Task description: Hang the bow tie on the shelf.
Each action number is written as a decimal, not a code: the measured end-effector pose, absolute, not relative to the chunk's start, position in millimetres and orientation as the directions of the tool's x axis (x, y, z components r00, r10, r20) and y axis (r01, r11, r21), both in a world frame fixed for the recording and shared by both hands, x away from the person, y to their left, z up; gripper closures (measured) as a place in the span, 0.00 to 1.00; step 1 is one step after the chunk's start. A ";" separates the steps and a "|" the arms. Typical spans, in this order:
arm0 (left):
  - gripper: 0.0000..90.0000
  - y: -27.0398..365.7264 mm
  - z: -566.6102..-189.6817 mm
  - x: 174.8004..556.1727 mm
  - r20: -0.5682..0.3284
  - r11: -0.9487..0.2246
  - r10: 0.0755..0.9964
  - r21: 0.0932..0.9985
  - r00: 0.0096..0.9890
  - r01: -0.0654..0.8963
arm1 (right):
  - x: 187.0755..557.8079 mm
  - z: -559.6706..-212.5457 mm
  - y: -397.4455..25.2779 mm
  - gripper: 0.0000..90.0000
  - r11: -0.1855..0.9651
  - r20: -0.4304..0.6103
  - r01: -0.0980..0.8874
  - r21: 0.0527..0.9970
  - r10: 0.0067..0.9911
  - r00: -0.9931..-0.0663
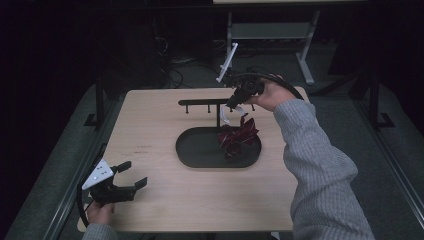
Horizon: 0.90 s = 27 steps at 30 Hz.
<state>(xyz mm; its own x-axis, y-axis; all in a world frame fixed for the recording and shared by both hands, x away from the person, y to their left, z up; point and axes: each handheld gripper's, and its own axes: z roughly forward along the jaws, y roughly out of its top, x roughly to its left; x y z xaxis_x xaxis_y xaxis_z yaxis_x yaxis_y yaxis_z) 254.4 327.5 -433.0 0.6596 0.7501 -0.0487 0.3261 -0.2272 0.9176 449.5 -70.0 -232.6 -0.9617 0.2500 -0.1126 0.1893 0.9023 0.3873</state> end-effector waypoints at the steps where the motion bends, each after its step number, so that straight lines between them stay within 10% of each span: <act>1: 0.15 327.4 -433.0 254.4 -0.048 -0.228 0.749 0.918 0.660 0.325 | 450.4 -233.0 -69.9 0.97 0.902 -0.110 0.194 0.385 0.254 -0.961; 27: 0.15 328.6 -432.5 254.1 -0.045 -0.230 0.748 0.918 0.662 0.322 | 480.3 -250.3 -72.3 0.97 0.890 -0.081 0.273 0.366 0.322 -0.943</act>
<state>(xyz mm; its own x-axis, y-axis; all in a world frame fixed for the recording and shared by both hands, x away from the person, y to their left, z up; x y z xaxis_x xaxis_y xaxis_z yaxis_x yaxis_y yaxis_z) 254.1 328.6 -432.5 0.6620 0.7482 -0.0447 0.3222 -0.2303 0.9182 480.3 -72.3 -250.3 -0.9432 0.3223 -0.0805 0.2728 0.8897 0.3661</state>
